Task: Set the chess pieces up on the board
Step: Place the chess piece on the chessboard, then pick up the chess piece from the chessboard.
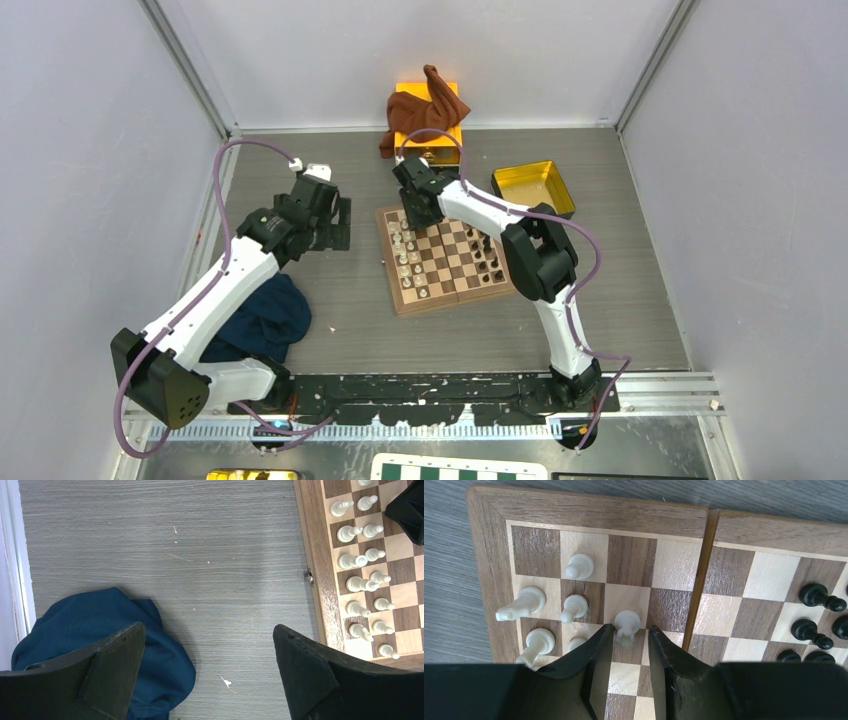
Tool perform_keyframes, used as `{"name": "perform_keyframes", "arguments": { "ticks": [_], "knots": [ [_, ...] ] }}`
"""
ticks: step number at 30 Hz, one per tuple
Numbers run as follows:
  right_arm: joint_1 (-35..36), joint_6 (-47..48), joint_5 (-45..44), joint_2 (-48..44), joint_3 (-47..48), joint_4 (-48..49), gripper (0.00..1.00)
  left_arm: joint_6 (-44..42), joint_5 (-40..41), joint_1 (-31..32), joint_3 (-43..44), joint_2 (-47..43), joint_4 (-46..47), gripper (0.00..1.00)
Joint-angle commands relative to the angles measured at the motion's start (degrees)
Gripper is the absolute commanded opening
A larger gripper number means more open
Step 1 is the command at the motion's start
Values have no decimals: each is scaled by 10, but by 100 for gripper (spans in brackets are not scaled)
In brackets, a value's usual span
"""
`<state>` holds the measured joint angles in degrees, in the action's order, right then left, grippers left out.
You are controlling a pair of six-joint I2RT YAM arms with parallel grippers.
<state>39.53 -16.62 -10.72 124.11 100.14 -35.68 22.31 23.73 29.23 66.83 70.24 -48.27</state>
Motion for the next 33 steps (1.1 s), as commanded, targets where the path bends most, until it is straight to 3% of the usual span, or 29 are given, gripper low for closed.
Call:
{"name": "perform_keyframes", "arguments": {
  "ticks": [1, 9, 17, 24, 33],
  "knots": [
    [3, 10, -17, -60, 42, -5, 39, -1, -3, -3, 31, 2, 23, 100],
    [-9, 13, -59, -110, 75, -16, 41, -33, -99, -2, 86, 51, 62, 97],
    [-70, -12, -124, -152, 78, -27, 42, -56, -192, 9, 143, 132, 83, 92],
    [-151, -36, -133, -185, 23, -5, 42, -73, -207, 43, 189, 223, 97, 88],
    [-205, -49, -128, -198, -29, 25, 42, -74, -218, 62, 252, 323, 121, 77]
  ]
}}
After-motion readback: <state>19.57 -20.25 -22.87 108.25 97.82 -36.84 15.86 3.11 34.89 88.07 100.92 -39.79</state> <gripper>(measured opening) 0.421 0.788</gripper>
